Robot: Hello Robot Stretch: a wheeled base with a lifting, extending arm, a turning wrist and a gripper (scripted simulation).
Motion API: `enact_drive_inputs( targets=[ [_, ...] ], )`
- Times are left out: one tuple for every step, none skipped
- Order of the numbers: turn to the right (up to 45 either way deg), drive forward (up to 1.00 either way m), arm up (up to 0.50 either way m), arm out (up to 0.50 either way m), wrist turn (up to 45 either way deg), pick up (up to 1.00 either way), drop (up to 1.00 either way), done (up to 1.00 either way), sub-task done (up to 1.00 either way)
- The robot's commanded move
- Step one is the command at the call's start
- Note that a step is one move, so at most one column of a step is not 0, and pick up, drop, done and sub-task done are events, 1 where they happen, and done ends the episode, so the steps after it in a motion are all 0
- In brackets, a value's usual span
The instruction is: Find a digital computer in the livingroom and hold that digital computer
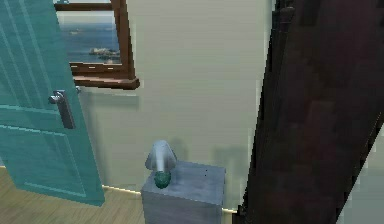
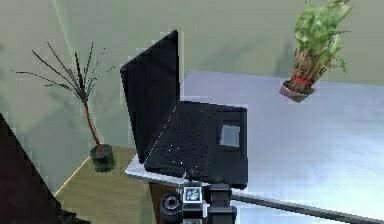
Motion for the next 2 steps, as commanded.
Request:
enact_drive_inputs(
  targets=[
    [0.0,0.00,0.00,0.00,0.0,1.00,0.00,0.00,0.00],
    [0.0,0.00,0.10,0.00,0.0,0.00,0.00,0.00,0.00]
  ],
)
